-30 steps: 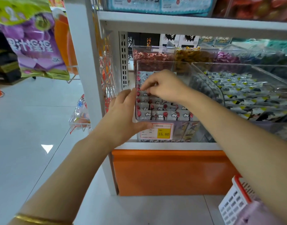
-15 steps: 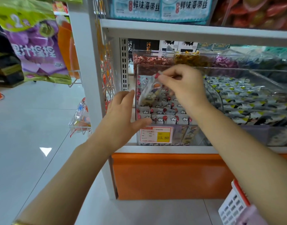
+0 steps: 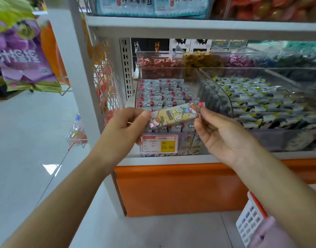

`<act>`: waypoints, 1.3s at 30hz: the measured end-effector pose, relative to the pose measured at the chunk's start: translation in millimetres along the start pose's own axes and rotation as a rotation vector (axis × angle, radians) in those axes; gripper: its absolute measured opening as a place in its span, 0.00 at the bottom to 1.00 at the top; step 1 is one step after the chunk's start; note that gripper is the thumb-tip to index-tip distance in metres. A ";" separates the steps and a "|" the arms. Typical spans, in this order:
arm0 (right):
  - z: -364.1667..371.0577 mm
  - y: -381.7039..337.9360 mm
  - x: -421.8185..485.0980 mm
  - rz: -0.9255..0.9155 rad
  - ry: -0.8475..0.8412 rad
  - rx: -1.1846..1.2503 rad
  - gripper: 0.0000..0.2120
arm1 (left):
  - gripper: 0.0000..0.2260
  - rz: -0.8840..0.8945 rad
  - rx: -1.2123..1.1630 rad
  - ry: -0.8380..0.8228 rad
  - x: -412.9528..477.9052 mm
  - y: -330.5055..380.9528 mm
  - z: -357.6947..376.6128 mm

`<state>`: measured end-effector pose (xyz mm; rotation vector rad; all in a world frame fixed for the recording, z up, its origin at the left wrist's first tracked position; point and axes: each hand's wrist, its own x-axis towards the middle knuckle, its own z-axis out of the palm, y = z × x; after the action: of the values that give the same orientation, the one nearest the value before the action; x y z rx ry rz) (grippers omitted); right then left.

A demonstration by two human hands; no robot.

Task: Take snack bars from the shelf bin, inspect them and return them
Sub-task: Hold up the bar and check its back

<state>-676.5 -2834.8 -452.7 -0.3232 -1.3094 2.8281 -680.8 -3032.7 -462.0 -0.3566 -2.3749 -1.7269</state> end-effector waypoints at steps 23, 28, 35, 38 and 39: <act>-10.6 -2.7 -4.1 0.110 -0.094 -0.043 0.10 | 0.11 -0.289 -0.708 -0.113 -3.3 3.9 -7.2; -14.9 -2.1 1.9 0.076 -0.063 0.002 0.06 | 0.13 -0.234 -0.652 -0.128 -5.7 6.5 -5.7; -17.6 2.4 -0.5 -0.152 -0.112 -0.269 0.09 | 0.07 -0.281 -0.631 -0.192 -5.3 8.4 -9.0; -15.6 4.2 -3.3 -0.223 -0.162 -0.354 0.10 | 0.13 -0.262 -0.511 -0.198 -6.5 5.6 -9.4; -14.6 4.2 -4.4 -0.230 -0.179 -0.359 0.10 | 0.15 -0.265 -0.479 -0.191 -6.9 5.2 -9.6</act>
<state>-669.1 -2827.0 -464.3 0.0809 -1.7632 2.4729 -672.7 -3040.8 -456.4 -0.2904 -2.1804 -2.4935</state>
